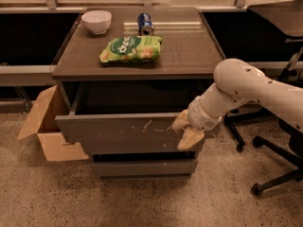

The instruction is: Open top drawer

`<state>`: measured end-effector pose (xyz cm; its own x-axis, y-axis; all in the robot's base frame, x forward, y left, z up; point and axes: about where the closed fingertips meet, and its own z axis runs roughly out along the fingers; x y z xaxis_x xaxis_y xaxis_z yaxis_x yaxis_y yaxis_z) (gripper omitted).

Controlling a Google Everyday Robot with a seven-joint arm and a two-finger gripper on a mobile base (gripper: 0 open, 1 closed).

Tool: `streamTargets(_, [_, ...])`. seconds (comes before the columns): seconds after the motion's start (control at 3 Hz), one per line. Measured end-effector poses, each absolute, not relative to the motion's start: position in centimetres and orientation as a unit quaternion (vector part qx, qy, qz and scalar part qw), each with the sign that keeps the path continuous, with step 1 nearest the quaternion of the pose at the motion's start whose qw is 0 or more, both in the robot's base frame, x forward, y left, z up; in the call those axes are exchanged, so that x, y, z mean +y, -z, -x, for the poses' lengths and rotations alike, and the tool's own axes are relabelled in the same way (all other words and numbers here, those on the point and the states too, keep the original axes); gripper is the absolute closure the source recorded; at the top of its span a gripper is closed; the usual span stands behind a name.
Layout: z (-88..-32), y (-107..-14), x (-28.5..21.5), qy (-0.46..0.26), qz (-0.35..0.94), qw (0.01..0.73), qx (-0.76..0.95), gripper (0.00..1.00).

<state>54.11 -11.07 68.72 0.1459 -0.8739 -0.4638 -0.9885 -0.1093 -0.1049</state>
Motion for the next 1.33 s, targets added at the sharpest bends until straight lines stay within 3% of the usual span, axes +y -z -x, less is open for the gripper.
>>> streamTargets(0.67, [-53.6,-71.0,-12.1,-0.121,0.73,0.21,0.639,0.94])
streamTargets(1.0, [-54.8,-72.1,-13.6,-0.092,0.723,0.231,0.644,0.0])
streamTargets(1.33, [-56.9,-71.9,-15.7,-0.068,0.711,0.249,0.655,0.0])
